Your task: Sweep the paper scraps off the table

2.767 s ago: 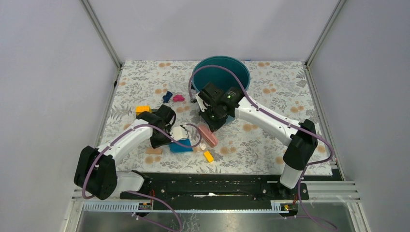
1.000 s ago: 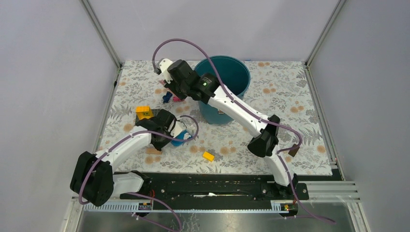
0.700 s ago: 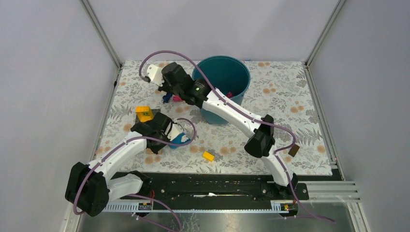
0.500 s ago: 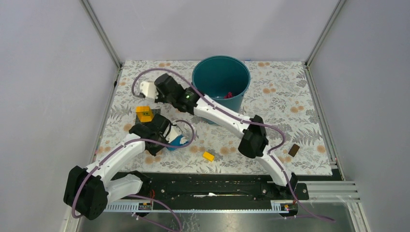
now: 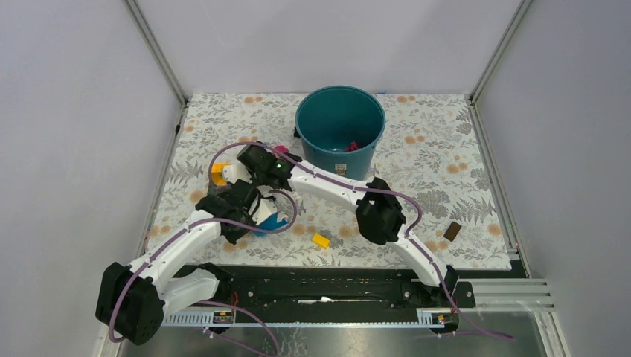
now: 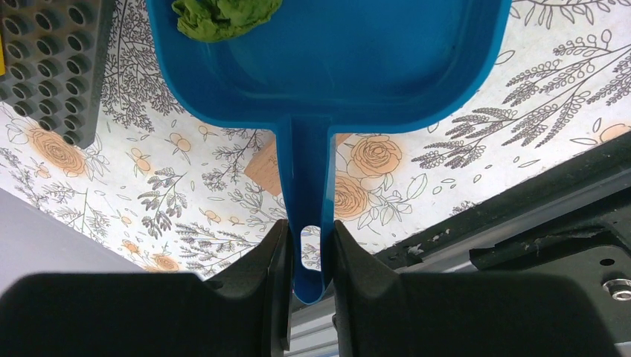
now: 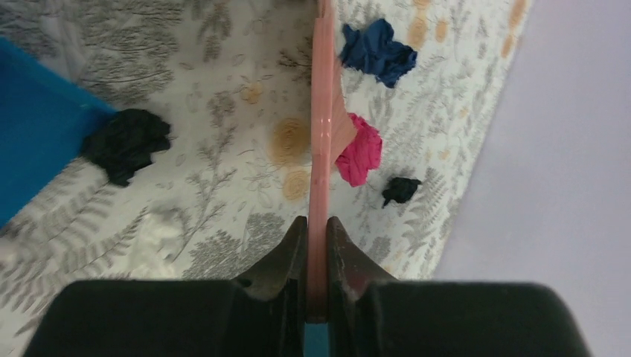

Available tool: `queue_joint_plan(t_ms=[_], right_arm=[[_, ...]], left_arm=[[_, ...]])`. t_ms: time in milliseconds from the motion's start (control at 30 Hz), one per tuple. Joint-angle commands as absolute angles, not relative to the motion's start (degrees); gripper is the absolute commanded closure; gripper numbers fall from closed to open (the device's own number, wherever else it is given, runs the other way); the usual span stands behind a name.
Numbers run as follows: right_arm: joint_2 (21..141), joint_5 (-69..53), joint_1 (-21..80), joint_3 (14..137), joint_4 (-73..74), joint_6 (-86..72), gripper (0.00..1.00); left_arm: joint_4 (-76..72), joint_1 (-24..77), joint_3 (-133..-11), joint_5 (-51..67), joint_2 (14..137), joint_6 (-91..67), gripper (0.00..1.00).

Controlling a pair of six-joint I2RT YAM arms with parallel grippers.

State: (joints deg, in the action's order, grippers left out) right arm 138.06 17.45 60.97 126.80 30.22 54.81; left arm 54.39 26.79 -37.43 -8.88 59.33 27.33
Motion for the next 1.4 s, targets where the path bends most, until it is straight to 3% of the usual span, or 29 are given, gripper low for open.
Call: queue_joint_plan(t_ms=[0, 400, 633, 1067, 1367], right_arm=[[136.1, 7.5, 61.1, 133.8, 46.4, 51.7, 1.00], [123.0, -7.6, 61.1, 126.2, 66.0, 37.8, 1.00], [120.2, -10.0, 61.1, 130.9, 68.3, 29.8, 1.00], [119.2, 15.8, 60.2, 128.8, 47.2, 26.8, 1.00], [120.5, 17.9, 59.8, 134.5, 45.4, 27.3, 1.00]], left_arm=[[54.9, 26.5, -37.4, -9.7, 57.5, 29.4, 1.00], [58.8, 26.6, -37.3, -11.0, 54.5, 33.9, 1.00], [64.7, 26.6, -37.4, -10.7, 53.8, 36.1, 1.00], [72.0, 26.6, -37.1, -12.1, 43.1, 44.4, 1.00], [72.3, 26.6, -38.6, -12.1, 44.6, 42.0, 1.00]])
